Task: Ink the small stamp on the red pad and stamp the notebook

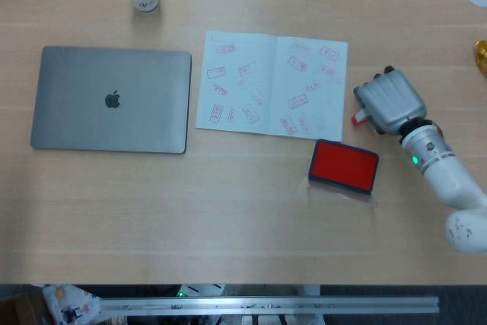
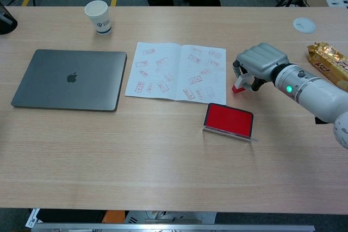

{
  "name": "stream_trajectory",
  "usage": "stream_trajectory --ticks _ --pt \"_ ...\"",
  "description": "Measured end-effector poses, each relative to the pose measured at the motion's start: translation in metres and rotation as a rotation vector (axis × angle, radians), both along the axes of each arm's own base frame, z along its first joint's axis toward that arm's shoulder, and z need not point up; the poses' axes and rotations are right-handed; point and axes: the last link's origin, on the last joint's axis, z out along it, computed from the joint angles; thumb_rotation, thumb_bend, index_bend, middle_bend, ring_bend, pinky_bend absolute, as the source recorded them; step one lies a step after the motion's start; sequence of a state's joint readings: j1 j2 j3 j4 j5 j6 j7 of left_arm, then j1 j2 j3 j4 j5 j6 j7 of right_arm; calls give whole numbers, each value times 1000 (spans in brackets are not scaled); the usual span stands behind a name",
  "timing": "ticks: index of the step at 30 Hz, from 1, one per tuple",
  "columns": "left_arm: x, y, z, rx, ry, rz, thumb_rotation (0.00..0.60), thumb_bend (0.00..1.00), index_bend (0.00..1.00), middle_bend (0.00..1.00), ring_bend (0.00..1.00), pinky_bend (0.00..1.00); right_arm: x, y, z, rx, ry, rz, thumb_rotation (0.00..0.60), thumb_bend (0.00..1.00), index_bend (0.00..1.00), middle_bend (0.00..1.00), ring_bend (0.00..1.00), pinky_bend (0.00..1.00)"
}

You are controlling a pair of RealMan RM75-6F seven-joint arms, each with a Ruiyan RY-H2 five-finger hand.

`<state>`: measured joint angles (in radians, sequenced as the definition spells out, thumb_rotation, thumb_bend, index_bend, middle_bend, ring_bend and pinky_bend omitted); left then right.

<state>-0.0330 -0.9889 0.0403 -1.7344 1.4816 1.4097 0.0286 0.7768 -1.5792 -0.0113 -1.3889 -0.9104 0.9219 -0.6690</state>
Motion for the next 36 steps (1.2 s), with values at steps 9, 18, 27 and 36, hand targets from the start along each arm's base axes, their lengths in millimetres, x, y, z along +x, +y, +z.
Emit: stream_trajectory --ticks 9,18,27,36 --pt "-1 0 -2 -9 7 2 600 300 164 236 238 182 -8 5 -5 13 7 -12 600 289 721 493 380 328" --pt "-2 -1 -2 -11 9 4 600 300 164 236 238 182 -9 7 -3 5 10 3 600 275 669 479 370 318" --pt "-2 -1 -2 -12 9 3 600 301 164 236 237 182 -10 7 0 -1 11 5 600 273 631 467 360 312" --pt "-3 -1 -3 -14 12 9 600 300 164 236 238 182 -10 8 -1 5 26 4 600 232 494 430 308 297"
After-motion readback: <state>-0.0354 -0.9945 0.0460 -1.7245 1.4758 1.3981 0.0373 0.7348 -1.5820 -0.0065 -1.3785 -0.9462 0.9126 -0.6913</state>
